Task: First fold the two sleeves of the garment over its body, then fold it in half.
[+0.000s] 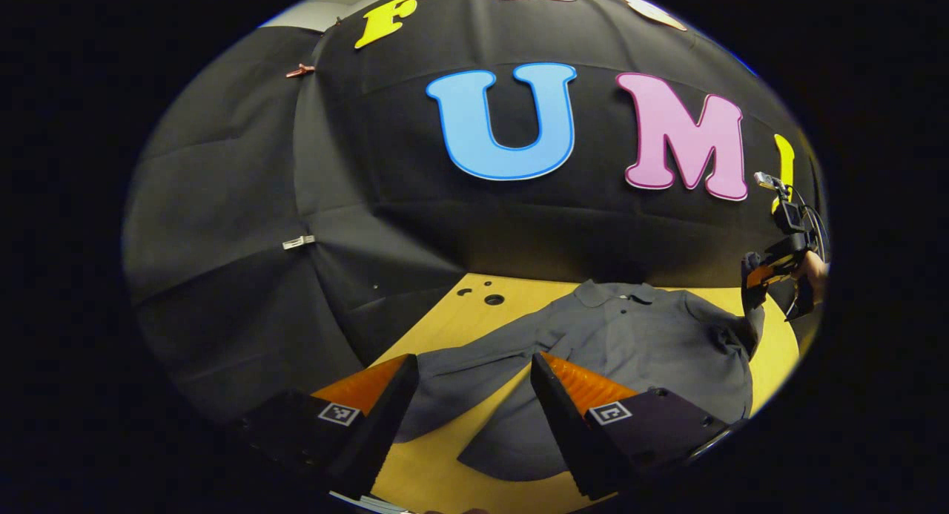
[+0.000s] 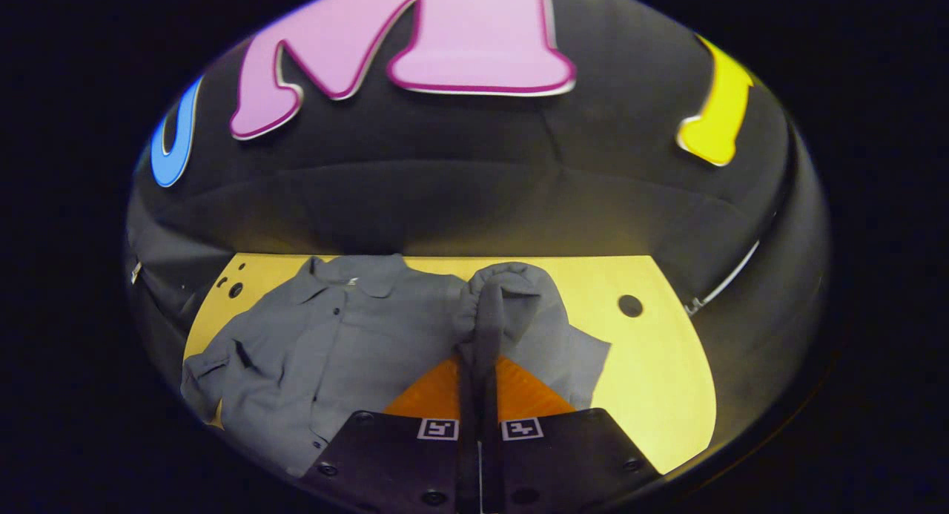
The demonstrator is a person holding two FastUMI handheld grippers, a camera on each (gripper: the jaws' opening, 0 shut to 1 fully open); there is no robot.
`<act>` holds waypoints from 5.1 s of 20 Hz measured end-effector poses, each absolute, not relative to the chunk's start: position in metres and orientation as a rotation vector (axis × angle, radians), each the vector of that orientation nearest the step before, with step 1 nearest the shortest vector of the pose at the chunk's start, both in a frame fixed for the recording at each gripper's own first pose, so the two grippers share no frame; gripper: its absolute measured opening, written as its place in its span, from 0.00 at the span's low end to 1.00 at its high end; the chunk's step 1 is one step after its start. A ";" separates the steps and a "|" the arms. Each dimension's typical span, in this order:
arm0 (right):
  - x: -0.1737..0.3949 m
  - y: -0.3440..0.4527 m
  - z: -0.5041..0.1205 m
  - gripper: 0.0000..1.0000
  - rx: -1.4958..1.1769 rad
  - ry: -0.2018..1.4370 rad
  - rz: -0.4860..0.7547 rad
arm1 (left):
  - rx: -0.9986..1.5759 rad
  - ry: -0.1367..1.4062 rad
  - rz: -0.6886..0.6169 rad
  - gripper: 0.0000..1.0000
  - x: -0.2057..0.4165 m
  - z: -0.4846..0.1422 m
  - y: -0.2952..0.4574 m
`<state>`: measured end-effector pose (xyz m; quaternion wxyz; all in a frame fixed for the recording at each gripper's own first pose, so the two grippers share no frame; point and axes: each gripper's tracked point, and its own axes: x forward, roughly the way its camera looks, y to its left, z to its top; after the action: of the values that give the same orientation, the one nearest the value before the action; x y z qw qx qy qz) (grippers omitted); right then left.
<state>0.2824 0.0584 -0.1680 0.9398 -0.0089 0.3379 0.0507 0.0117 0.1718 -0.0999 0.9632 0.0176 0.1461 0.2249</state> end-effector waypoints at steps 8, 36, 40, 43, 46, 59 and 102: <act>0.301 0.215 -0.191 0.06 -0.066 0.706 0.296 | -0.013 0.359 0.568 0.96 -0.010 -0.124 0.218; 0.238 0.404 -0.253 0.94 -0.072 0.718 0.563 | -0.174 0.478 0.809 0.96 -0.031 -0.218 0.323; 0.233 0.331 -0.246 0.99 -0.118 0.684 0.490 | -0.225 0.515 0.878 0.96 -0.027 -0.247 0.353; 0.224 0.274 -0.242 1.00 -0.109 0.696 0.411 | -0.270 0.537 0.894 0.96 -0.027 -0.264 0.365; 0.220 0.217 -0.229 1.00 -0.079 0.683 0.321 | -0.268 0.566 0.879 0.96 -0.018 -0.276 0.377; 0.155 0.086 -0.179 1.00 -0.095 0.621 0.184 | -0.322 0.691 0.809 0.99 0.004 -0.318 0.386; 0.101 -0.105 -0.199 0.98 0.140 0.642 -0.179 | -0.154 0.361 0.208 0.05 0.301 -0.079 0.126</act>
<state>0.1008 -0.1053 -0.1991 0.9426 0.0687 0.3149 -0.0877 0.3010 0.1265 -0.0787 0.9754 -0.0766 0.1792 0.1032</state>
